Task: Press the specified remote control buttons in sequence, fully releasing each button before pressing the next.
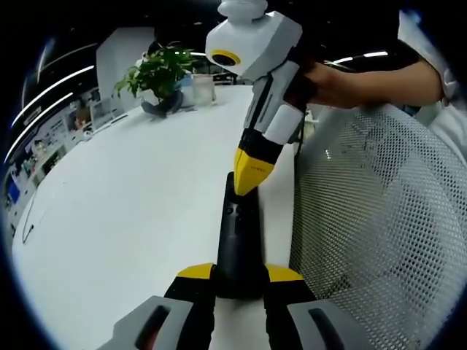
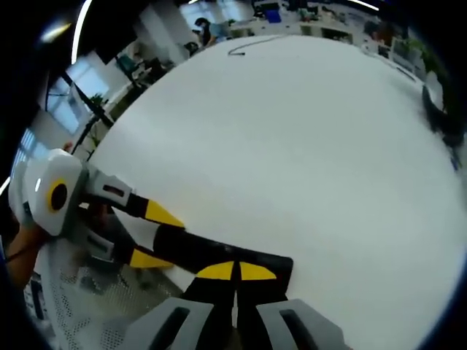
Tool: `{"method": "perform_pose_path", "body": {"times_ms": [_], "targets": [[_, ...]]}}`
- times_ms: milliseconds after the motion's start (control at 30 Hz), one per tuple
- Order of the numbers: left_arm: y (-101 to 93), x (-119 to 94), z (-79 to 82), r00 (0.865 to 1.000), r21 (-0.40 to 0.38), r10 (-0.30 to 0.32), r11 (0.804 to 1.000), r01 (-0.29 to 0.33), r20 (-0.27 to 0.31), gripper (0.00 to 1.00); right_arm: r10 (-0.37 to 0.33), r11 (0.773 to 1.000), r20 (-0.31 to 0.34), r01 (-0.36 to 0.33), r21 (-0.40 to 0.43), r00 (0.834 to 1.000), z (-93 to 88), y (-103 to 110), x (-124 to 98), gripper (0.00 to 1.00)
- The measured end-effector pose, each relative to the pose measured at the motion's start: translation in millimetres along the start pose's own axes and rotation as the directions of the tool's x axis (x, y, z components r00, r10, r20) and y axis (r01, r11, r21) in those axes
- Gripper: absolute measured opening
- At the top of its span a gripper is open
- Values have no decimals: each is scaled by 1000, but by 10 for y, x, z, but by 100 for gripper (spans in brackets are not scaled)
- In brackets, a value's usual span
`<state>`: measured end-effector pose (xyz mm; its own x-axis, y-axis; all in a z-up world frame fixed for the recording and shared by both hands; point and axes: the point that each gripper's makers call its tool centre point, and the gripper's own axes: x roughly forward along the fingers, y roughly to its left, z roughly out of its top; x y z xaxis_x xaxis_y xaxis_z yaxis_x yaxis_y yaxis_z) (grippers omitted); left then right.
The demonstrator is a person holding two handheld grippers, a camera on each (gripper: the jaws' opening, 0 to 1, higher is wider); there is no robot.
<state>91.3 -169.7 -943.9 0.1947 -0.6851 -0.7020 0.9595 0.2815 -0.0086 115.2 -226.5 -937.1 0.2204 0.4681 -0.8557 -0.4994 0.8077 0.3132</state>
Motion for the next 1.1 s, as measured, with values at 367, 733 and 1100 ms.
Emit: {"method": "perform_pose_path", "body": {"times_ms": [367, 733, 1100], "targets": [[-31, 16, 18, 1000, 15, -7, 1000, 7, 1, 24, -9, 1000, -13, 9, -5, 1000, -18, 8, -13, 0], [-133, 27, 25, 999, 37, -43, 998, 43, -1, 24, 30, 998, -7, -31, -50, 1000, 9, 99, -3, 0], [-152, 39, 19, 998, 46, -59, 997, 59, -3, 24, 32, 994, -26, -34, -103, 999, -42, 166, 58, 0]]}}
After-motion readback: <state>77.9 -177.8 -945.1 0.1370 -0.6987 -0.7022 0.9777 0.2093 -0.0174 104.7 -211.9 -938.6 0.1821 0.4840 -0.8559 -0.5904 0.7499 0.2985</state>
